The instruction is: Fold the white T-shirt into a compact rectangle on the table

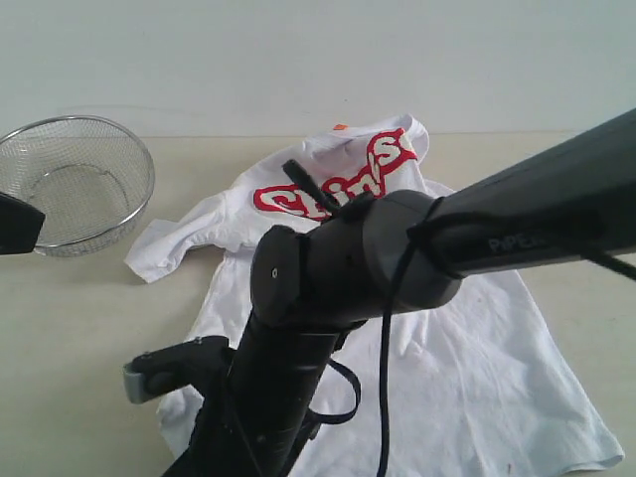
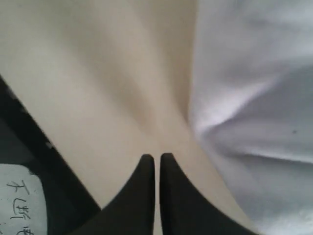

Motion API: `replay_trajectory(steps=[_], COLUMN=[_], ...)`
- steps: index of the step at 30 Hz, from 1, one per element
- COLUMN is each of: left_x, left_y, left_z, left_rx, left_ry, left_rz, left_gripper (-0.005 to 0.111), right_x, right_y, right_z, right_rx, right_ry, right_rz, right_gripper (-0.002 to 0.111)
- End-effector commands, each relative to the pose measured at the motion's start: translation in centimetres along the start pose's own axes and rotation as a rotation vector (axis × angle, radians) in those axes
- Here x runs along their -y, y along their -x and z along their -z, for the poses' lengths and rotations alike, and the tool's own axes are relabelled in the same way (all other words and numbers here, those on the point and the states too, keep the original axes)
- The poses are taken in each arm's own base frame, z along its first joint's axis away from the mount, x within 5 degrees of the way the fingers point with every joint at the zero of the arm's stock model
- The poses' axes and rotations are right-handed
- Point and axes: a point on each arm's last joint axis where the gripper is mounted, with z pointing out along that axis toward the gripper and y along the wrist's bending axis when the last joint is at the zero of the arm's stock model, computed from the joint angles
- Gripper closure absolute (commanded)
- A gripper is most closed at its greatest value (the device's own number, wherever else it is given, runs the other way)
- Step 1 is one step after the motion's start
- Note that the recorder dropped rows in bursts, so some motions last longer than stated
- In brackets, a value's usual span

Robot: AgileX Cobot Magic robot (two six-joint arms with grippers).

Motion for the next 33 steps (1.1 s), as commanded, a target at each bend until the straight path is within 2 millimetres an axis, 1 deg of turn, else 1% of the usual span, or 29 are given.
replay_trajectory(steps=[1,4,5,7,9,11,14,16,19,22,24,29,33], left_x=[0.1,0.1,0.1,0.2,0.2,0.2,-0.6,-1.2,-2.6,-4.4,-5.4,-7.5,-9.0], left_y=[0.0,0.0,0.0,0.0,-0.2,-0.4,-1.1,-2.0,-3.6,-4.7,-5.1,-5.5,-6.6], left_z=[0.0,0.0,0.0,0.0,0.0,-0.2,-1.0,-2.3,-5.0,-7.6,-9.3,-13.1,-15.8], left_rx=[0.007,0.007,0.007,0.010,-0.007,-0.046,-0.131,-0.194,-0.298,-0.354,-0.405,-0.532,-0.586], left_ry=[-0.008,-0.008,-0.008,-0.014,-0.024,-0.029,-0.001,-0.010,-0.013,0.037,0.040,0.027,0.042], left_rz=[0.000,0.000,0.000,0.003,0.003,-0.001,0.014,0.049,0.108,0.171,0.206,0.308,0.361], left_gripper=[0.102,0.102,0.102,0.102,0.102,0.102,0.102,0.102,0.102,0.102,0.102,0.102,0.102], right_x=[-1.7,-1.3,-1.2,-0.4,0.4,1.2,2.2,2.6,2.2,1.7,1.5,1.5,1.4], right_y=[0.3,1.0,1.1,1.6,2.1,2.5,2.7,2.7,2.7,2.6,2.4,2.2,2.1], right_z=[3.3,4.6,4.7,4.4,4.1,4.1,4.5,5.2,6.5,7.4,7.5,7.4,7.4], right_rx=[0.124,0.214,0.228,0.257,0.303,0.330,0.336,0.350,0.389,0.410,0.398,0.372,0.362], right_ry=[-0.004,-0.034,-0.040,-0.074,-0.136,-0.166,-0.171,-0.170,-0.169,-0.167,-0.159,-0.149,-0.145], right_rz=[0.074,0.074,0.073,0.079,0.092,0.065,0.034,0.020,0.023,0.036,0.039,0.038,0.039], right_gripper=[0.108,0.108,0.108,0.108,0.108,0.108,0.108,0.108,0.108,0.108,0.108,0.108,0.108])
